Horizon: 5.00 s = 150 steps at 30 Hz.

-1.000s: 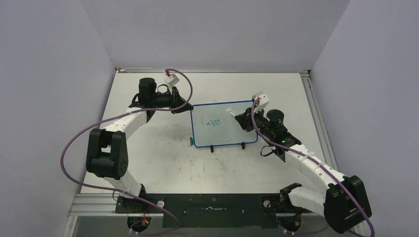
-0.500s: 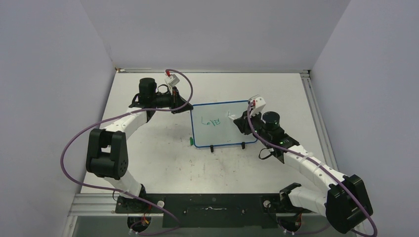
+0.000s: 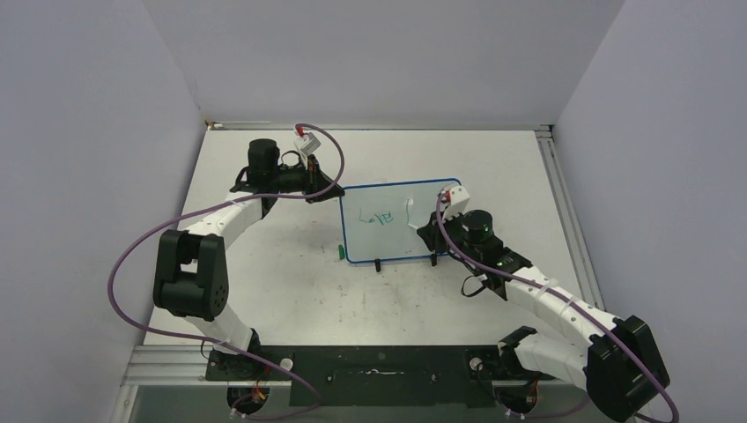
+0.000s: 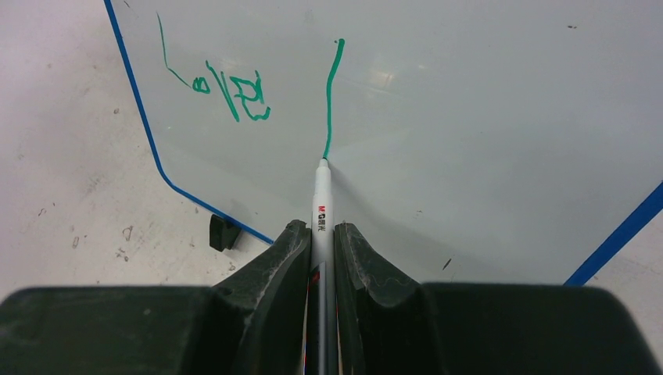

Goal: Write a sentence on the whiteboard

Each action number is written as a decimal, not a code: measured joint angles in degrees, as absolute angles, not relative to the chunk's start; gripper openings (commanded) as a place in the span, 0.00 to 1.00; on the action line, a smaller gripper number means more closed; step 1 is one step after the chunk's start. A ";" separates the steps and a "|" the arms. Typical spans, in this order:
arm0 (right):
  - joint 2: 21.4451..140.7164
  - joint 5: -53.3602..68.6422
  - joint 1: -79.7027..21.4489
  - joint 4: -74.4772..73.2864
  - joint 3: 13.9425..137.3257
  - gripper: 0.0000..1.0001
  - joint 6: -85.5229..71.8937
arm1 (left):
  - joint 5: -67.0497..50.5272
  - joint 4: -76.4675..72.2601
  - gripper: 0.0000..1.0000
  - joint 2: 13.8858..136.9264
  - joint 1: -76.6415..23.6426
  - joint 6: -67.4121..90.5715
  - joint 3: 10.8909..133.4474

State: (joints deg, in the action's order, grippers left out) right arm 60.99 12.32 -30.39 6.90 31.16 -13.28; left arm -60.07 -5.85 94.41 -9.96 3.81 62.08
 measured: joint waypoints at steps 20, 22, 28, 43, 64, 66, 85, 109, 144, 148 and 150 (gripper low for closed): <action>57.87 5.08 -30.81 10.76 30.11 0.05 -14.17 | -59.96 -5.58 0.00 94.17 -10.02 3.79 62.08; 57.45 5.08 -30.85 9.69 29.61 0.05 -14.22 | -59.96 -5.58 0.00 94.17 -10.02 3.81 62.08; 57.30 5.10 -31.55 7.92 28.67 0.05 -15.09 | -59.81 -5.48 0.00 94.11 -10.02 3.79 62.08; 52.29 4.12 -32.34 7.11 28.14 0.05 -16.62 | -59.79 -5.39 0.00 94.08 -10.04 3.81 62.08; 55.16 -0.25 -32.34 7.79 28.14 0.05 -16.53 | -59.53 -4.93 0.00 93.78 -10.09 3.79 62.06; 55.05 -0.75 -32.40 7.38 28.14 0.05 -16.53 | -59.42 -4.93 0.00 93.78 -10.09 3.81 62.06; 54.81 -2.66 -32.69 7.92 28.16 0.05 -15.77 | -59.33 -4.93 0.00 93.78 -10.09 3.81 62.06; 55.79 -0.86 -32.73 8.56 28.12 0.05 -15.94 | -58.98 -4.91 0.00 93.78 -10.09 3.81 62.06; 53.30 -5.56 -33.15 4.69 27.81 0.05 -15.62 | -58.96 -4.82 0.00 93.71 -10.09 3.79 62.06; 54.02 -4.75 -33.15 5.58 27.81 0.05 -15.62 | -58.92 -4.78 0.00 93.67 -10.09 3.79 62.06; 54.17 -4.67 -33.15 6.22 27.81 0.05 -15.64 | -58.89 -4.75 0.00 93.65 -10.09 3.79 62.06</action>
